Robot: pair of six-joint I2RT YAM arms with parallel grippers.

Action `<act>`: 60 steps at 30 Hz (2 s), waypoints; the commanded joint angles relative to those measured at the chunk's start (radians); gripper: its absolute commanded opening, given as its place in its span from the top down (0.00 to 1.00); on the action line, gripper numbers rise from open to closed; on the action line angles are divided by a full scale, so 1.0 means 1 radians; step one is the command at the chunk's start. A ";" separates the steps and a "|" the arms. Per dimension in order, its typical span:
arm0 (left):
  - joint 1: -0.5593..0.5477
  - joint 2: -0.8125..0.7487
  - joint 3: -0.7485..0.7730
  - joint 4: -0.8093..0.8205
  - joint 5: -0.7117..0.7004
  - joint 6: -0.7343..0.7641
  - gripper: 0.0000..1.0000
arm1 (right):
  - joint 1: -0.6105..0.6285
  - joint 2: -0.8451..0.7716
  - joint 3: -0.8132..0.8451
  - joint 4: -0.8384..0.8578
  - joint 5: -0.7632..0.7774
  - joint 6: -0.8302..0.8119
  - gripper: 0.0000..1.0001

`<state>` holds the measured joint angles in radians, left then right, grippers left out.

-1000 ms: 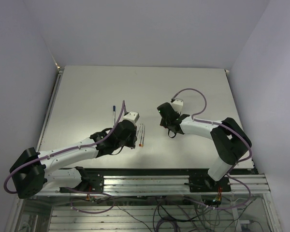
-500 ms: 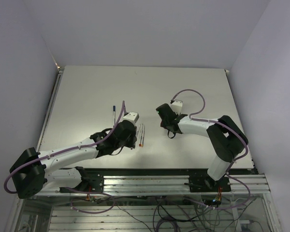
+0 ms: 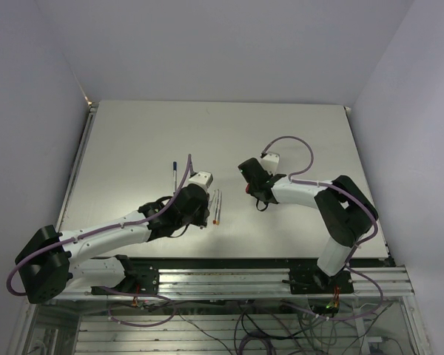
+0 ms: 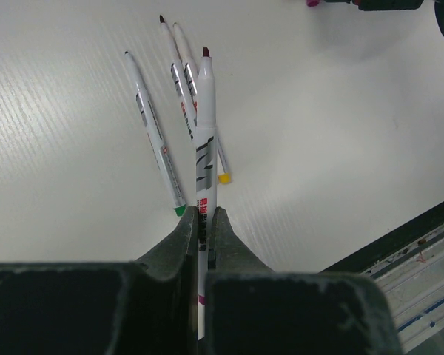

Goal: Insert the pens into the pen caps

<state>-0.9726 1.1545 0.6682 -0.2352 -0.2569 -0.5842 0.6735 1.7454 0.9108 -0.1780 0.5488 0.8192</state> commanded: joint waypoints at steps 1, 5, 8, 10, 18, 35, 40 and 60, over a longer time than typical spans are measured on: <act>-0.006 -0.003 0.004 0.031 0.013 -0.009 0.93 | -0.003 0.026 -0.004 -0.041 -0.024 0.016 0.69; -0.006 -0.006 0.005 0.030 0.007 -0.009 0.93 | -0.002 0.021 -0.021 -0.055 -0.050 0.031 0.72; -0.006 -0.006 0.007 0.027 0.005 -0.009 0.93 | 0.000 0.014 -0.041 -0.058 -0.067 0.045 0.73; -0.006 -0.005 0.007 0.026 0.003 -0.009 0.93 | 0.000 0.014 -0.056 -0.054 -0.075 0.049 0.80; -0.006 -0.002 0.007 0.030 0.014 -0.014 0.93 | 0.001 0.007 -0.059 -0.077 -0.071 0.054 1.00; -0.007 -0.001 0.031 0.036 0.006 0.012 0.93 | 0.034 -0.351 -0.070 -0.043 -0.021 -0.036 1.00; -0.007 -0.007 0.033 0.049 0.012 0.018 0.93 | 0.034 -0.471 -0.118 0.039 -0.017 -0.094 1.00; -0.006 -0.053 -0.080 0.354 0.153 0.017 0.93 | 0.034 -0.810 -0.328 0.482 -0.011 -0.341 1.00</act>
<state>-0.9726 1.1248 0.6197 -0.0307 -0.1703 -0.5655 0.7044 0.9760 0.6044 0.1417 0.5385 0.5617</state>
